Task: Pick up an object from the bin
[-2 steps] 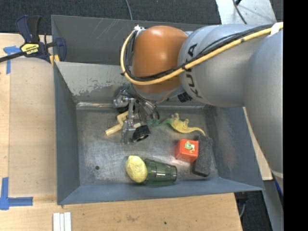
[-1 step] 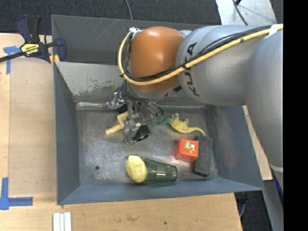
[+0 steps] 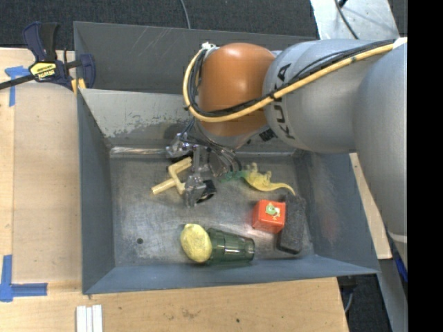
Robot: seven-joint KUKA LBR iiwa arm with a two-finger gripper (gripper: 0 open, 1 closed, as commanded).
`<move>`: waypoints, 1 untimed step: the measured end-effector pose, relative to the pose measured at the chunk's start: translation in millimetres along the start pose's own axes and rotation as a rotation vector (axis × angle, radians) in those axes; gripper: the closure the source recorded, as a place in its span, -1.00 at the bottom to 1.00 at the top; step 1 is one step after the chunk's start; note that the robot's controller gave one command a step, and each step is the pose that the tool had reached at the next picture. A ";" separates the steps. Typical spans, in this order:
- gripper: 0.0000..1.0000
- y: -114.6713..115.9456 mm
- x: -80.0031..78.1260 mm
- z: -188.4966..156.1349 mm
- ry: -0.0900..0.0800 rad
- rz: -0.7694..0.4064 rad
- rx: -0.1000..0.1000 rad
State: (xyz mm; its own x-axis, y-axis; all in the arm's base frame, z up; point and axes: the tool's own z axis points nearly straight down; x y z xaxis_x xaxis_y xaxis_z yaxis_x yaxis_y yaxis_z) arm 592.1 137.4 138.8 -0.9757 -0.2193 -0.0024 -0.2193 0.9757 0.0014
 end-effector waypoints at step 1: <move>1.00 -22.5 -13.7 58.5 -0.012 -0.145 0.000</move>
Offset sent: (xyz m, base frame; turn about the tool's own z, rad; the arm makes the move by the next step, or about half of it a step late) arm 0.0000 0.0000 0.0000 0.0000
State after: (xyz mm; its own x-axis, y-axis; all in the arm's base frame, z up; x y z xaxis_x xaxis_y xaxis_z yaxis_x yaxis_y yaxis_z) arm 610.5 118.6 80.3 -0.9336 -0.3581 -0.0145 -0.3582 0.9337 0.0006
